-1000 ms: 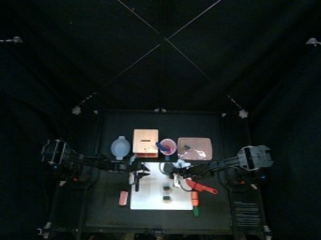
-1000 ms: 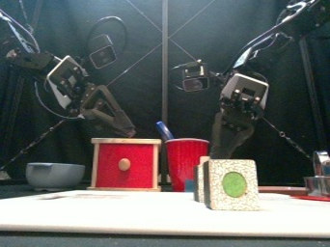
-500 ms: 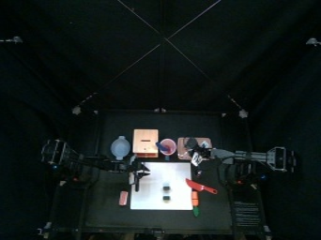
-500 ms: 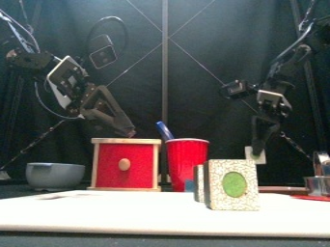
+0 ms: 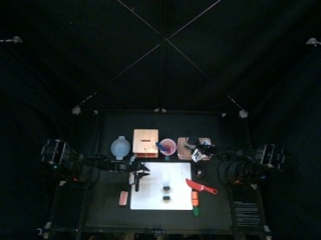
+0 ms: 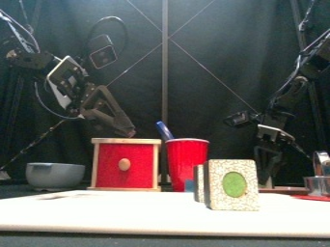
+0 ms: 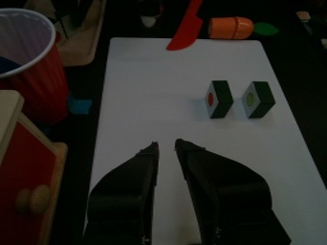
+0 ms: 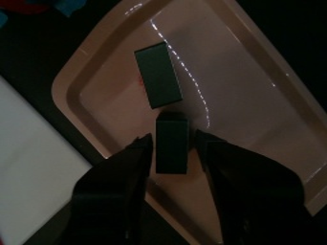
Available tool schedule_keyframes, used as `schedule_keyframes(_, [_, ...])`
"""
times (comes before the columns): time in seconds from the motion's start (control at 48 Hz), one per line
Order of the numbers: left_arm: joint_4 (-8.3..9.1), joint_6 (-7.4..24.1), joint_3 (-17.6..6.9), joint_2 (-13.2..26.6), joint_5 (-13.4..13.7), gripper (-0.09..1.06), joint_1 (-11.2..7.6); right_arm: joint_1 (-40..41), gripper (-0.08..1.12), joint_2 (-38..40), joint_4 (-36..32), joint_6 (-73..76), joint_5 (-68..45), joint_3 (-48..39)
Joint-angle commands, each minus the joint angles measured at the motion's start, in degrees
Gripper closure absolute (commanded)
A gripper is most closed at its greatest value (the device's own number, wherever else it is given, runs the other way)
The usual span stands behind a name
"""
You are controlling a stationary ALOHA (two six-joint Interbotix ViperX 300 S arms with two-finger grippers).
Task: Place sushi on board then cut the sushi with the knife then place the pieces on the plate
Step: Place the 4 sushi pieces on the plate
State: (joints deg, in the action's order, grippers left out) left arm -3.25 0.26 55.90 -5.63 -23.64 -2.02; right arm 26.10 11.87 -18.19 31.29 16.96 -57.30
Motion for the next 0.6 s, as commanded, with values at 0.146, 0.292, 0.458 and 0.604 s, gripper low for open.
schedule_keyframes(0.146, [-0.09,-0.1,-0.7,-0.8,-0.2,0.32,0.09,-0.3,0.21,3.1,-0.6,0.0,2.5,2.9])
schedule_keyframes(0.292, [-0.09,-0.1,-0.7,-0.8,-0.2,0.32,0.09,-6.8,0.21,5.4,0.3,0.0,3.3,5.4])
schedule_keyframes(0.458, [-0.09,0.0,-0.7,-0.8,-0.2,0.32,0.09,-18.8,0.21,4.9,-1.5,-0.4,3.2,9.2])
schedule_keyframes(0.604, [-0.09,0.0,-0.6,-0.8,-0.2,0.32,0.18,-26.2,0.21,2.5,-3.0,0.0,2.4,12.3])
